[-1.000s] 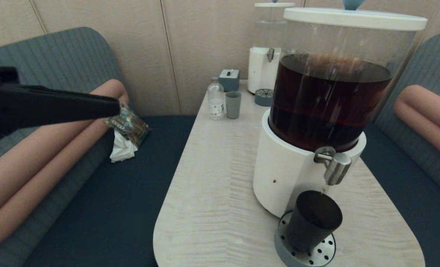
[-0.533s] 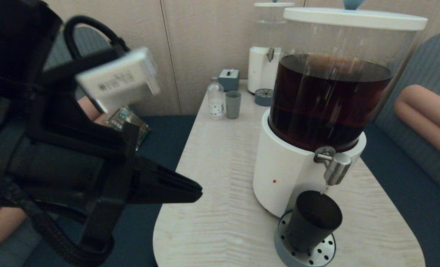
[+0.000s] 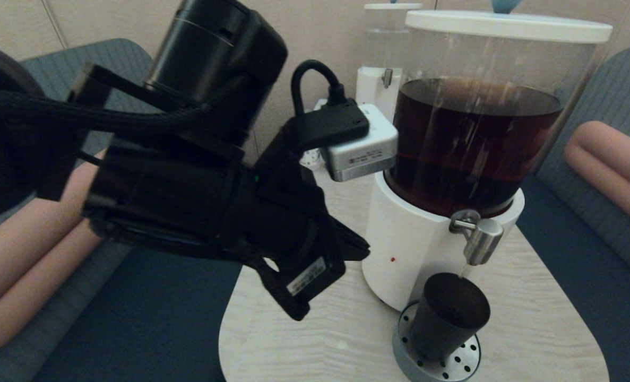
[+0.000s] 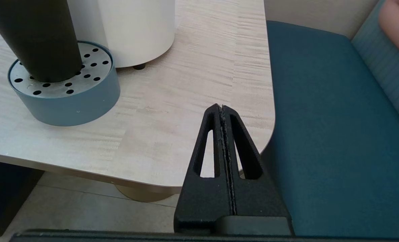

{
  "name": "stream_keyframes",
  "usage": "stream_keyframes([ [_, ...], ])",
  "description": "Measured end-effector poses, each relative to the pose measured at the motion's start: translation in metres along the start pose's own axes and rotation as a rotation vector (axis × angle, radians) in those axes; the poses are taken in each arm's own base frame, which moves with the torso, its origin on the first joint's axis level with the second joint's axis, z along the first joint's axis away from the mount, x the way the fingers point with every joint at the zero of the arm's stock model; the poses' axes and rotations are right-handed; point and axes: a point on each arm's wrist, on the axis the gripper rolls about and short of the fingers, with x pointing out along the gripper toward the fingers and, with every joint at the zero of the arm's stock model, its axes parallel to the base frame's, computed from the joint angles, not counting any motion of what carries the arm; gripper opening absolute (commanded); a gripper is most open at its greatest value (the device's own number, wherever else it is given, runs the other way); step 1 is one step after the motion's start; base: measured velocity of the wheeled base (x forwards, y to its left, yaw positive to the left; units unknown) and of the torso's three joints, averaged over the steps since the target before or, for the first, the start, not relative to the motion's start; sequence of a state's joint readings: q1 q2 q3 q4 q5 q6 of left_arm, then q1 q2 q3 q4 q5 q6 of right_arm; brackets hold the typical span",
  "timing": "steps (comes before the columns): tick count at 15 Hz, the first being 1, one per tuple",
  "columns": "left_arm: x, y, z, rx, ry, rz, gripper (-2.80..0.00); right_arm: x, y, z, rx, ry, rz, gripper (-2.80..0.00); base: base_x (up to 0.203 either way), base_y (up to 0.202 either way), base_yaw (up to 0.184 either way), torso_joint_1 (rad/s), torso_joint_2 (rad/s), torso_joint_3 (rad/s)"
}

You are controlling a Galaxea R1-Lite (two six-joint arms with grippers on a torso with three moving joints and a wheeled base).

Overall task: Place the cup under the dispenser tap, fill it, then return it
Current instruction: Turn off the faucet

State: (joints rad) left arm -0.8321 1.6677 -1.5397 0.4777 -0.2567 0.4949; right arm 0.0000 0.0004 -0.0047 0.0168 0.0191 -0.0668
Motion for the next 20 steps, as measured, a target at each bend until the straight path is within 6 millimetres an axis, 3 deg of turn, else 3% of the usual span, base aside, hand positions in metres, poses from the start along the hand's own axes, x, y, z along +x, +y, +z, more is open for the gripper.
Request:
stream_keyframes([
  [8, 0.055, -0.007, 0.025, 0.048, -0.039, -0.058, -2.80, 0.000, 0.000, 0.000, 0.000, 0.000, 0.000, -2.80, 0.000, 0.000, 0.000, 0.000, 0.00, 0.000],
  [20, 0.084, -0.003, 0.038, 0.059, -0.078, -0.054, -2.80, 0.000, 0.000, 0.000, 0.000, 0.000, 0.000, -2.80, 0.000, 0.000, 0.000, 0.000, 0.00, 0.000],
])
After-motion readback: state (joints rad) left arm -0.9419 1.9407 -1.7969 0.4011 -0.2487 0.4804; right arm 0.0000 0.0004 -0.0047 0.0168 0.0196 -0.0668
